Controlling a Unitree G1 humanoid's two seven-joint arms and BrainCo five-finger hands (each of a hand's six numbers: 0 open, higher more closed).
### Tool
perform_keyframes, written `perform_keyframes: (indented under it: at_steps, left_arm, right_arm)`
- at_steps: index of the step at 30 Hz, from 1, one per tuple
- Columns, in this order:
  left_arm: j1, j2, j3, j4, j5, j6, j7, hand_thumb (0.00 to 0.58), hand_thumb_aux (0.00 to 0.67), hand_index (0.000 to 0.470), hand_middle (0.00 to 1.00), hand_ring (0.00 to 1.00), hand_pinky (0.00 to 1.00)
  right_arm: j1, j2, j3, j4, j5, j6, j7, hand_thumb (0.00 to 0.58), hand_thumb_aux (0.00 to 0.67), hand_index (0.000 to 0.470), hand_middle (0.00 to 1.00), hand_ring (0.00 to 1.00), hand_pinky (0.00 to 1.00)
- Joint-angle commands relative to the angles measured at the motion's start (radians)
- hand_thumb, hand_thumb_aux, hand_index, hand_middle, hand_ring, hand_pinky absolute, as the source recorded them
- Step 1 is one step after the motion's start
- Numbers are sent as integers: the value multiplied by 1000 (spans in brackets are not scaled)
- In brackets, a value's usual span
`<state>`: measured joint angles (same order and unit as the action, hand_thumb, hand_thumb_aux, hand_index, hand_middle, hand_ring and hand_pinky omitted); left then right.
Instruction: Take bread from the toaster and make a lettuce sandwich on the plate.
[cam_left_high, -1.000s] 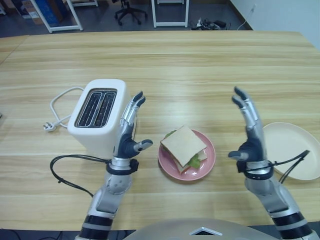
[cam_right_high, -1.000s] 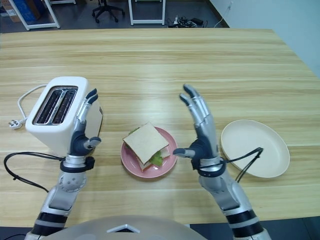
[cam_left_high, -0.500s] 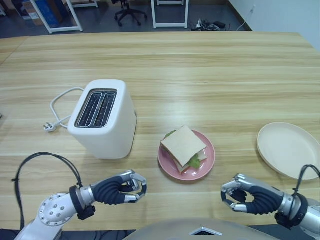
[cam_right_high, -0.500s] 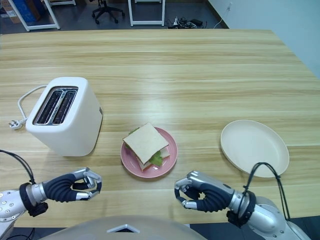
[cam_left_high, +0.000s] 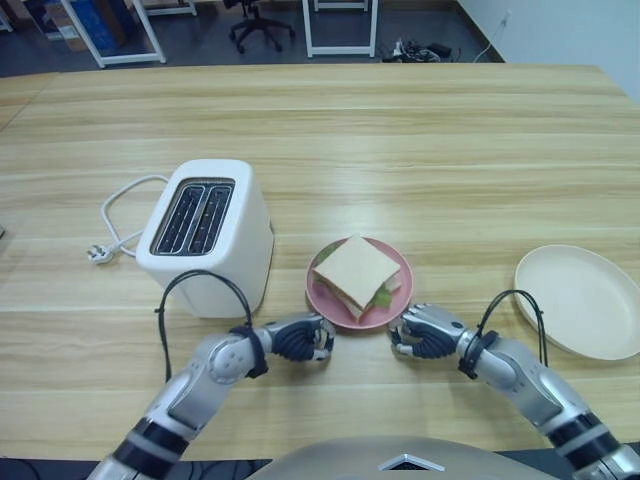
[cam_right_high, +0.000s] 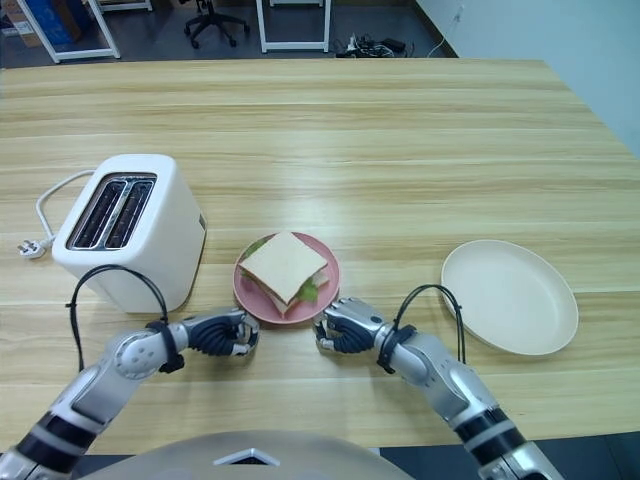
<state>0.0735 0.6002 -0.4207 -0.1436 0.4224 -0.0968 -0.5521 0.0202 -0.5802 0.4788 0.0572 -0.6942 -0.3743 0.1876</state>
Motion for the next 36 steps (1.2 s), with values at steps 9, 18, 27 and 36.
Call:
perform_keyframes:
  at_steps: [9, 18, 27, 36]
  left_arm:
    - [-268, -317, -80, 495, 233, 148, 380, 498, 418, 293, 627, 627, 627]
    - [0, -249, 70, -16, 115, 79, 440, 0, 0, 0, 0, 0, 0]
    - [74, -552, 248, 37, -361, -129, 592, 0, 0, 0, 0, 0, 0]
    - [5, -615, 339, 234, -369, -269, 660, 0, 0, 0, 0, 0, 0]
  right_arm:
    - [-292, 153, 91, 429, -251, 103, -338, 575, 607, 426, 427, 427, 427]
    - [-96, 119, -73, 124, -50, 7, -497, 0, 0, 0, 0, 0, 0]
    - [91, 388, -277, -70, 682, 71, -335, 0, 0, 0, 0, 0, 0]
    - [91, 485, -356, 2, 733, 57, -291, 0, 0, 0, 0, 0, 0]
